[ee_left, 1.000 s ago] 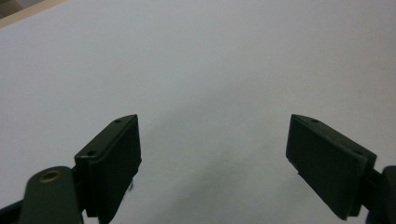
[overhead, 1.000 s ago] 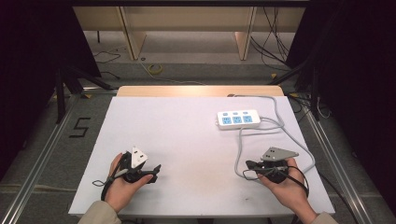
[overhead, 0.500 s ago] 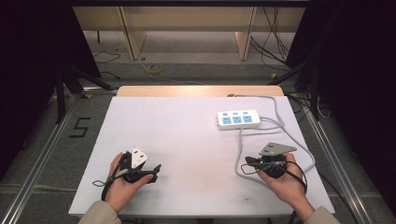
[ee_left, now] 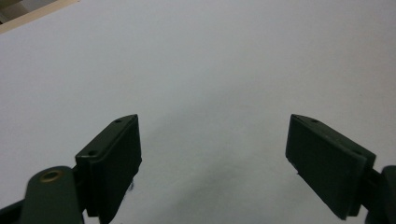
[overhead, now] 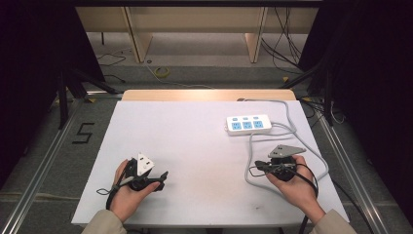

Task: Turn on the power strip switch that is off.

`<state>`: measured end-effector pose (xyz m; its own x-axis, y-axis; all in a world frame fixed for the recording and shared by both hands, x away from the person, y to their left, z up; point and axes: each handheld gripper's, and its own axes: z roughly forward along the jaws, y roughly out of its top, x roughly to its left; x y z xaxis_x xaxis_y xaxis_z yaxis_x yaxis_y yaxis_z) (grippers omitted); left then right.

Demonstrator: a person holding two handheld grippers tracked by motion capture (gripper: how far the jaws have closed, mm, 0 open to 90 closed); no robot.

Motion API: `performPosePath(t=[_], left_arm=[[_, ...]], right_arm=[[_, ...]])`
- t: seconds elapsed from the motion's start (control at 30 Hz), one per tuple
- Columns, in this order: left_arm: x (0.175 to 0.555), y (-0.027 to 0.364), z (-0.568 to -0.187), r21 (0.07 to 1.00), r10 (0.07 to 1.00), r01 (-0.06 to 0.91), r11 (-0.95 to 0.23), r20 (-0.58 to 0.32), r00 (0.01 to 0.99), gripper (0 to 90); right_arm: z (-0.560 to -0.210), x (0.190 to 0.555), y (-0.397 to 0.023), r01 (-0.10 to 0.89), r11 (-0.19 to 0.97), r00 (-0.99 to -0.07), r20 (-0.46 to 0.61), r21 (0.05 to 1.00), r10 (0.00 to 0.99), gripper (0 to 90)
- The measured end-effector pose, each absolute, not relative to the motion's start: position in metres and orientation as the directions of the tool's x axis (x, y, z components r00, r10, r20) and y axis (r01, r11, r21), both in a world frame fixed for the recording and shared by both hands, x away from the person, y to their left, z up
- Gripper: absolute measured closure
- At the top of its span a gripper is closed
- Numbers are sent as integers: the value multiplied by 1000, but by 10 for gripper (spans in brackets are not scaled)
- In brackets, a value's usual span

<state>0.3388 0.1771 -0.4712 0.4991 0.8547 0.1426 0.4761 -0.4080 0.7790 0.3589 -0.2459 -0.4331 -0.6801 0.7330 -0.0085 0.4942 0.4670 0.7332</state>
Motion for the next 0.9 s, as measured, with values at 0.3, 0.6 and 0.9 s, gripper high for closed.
performPosePath(t=[0.3, 0.6, 0.9], left_arm=[[339, 178, -471, 778, 855, 477, -408, 144, 498, 181], [339, 177, -471, 780, 857, 477, -405, 140, 497, 183], [339, 177, -471, 781, 858, 478, -402, 140, 493, 183]], right_arm=[[-432, 364, -244, 501, 472, -678, -11, 725, 735, 900], [-428, 371, -242, 503, 483, -676, -22, 717, 736, 900], [-424, 381, -239, 509, 495, -675, -30, 704, 737, 900]])
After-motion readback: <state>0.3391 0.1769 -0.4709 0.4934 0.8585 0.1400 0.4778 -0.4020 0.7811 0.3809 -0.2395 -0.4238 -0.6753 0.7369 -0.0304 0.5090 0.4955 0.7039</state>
